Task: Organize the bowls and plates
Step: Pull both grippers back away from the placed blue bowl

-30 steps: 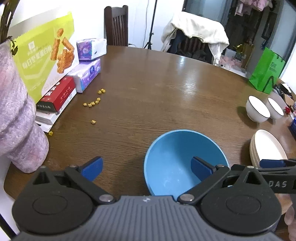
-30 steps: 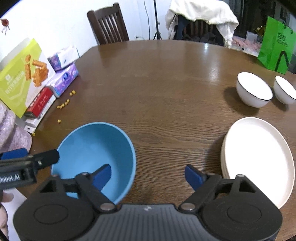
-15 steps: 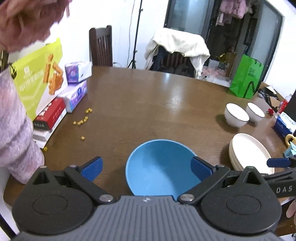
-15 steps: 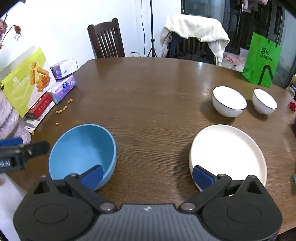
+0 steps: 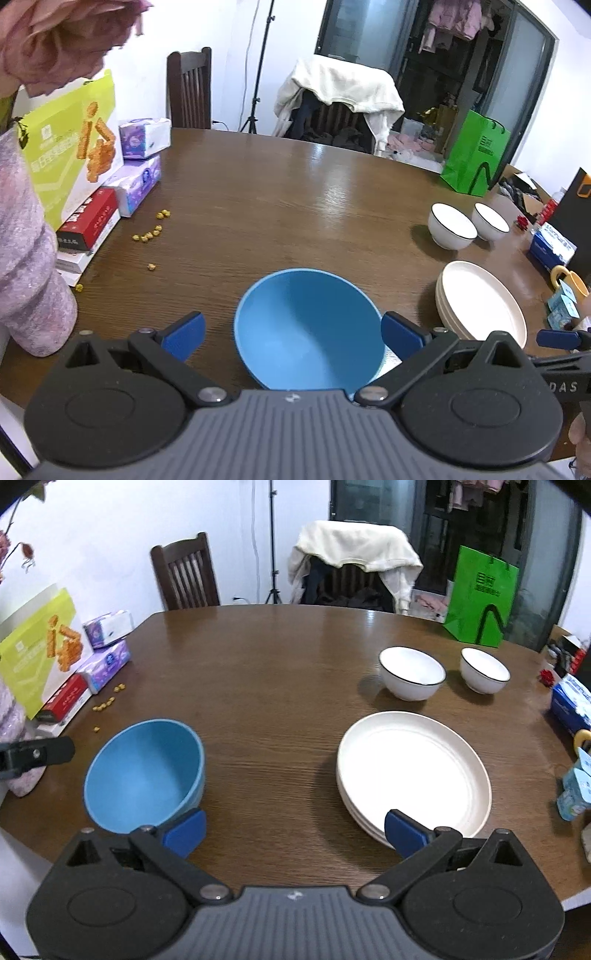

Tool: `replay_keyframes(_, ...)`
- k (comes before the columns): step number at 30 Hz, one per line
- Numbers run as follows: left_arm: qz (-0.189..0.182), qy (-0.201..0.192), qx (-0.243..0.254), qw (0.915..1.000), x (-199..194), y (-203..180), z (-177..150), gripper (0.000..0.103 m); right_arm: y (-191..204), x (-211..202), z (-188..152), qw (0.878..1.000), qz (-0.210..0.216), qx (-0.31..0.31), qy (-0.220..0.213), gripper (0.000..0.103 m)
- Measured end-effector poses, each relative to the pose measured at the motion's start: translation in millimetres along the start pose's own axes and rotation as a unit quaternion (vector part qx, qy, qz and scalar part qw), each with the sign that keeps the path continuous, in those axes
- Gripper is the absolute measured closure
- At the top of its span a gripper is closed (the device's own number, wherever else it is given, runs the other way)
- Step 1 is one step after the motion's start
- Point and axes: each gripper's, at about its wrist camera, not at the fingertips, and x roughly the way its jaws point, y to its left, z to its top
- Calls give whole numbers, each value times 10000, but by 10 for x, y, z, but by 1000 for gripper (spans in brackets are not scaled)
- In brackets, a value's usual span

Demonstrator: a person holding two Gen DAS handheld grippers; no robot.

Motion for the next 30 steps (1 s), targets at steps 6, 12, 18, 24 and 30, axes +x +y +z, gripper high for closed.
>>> replay_keyframes(6,-48,28,72,10000,1,-2,-32,0,4,15,-8,9999,-56,124,26,0)
replay_keyframes(12,-21,0,48,10000,-41,47,-58,0,33,62,-7,9995,53,262,146,0)
replay_keyframes(18,-31,-9,0,10000,-70,119,-68,0,75,69,15,9988,206,369,231,0)
replay_keyframes(24,-47,-40,7,10000,-84,131,-64,0,23,24,17,9966,468,662,166,0)
replay_keyframes(30,-113,-65,33,9999,-84,107,-50,0,-33,-12,35,9943,567,887,137,0)
